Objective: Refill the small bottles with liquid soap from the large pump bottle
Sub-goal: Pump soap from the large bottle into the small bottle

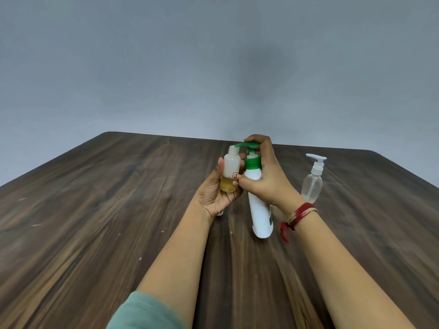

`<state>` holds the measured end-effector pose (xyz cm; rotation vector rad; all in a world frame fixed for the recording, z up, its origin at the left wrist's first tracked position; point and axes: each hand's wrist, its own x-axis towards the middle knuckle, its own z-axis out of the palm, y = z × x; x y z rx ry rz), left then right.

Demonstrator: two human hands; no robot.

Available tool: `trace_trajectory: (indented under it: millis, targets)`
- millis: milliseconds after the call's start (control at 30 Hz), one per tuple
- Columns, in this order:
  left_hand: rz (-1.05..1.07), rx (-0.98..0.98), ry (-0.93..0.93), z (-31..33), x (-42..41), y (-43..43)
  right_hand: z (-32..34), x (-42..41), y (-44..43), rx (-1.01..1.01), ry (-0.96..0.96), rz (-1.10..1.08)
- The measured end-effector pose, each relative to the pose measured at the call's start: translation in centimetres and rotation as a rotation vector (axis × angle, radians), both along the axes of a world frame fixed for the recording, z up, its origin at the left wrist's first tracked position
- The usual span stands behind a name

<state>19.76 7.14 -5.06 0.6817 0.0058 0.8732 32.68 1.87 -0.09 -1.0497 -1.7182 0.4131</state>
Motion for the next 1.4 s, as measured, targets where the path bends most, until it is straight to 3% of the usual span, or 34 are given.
trace_trajectory:
  millis: [900,1133,1400]
  targets:
    - [-0.003,0.047,0.024,0.05,0.00,0.19,0.19,0.30,-0.11,0.030,-0.039,0.025]
    - [-0.009,0.027,-0.029,0.17,0.05,-0.03,0.41,0.21,-0.24,0.031,0.057,0.052]
    - [0.005,0.029,-0.006,0.06,0.02,0.05,0.28,0.54,-0.14,0.032,-0.019,0.046]
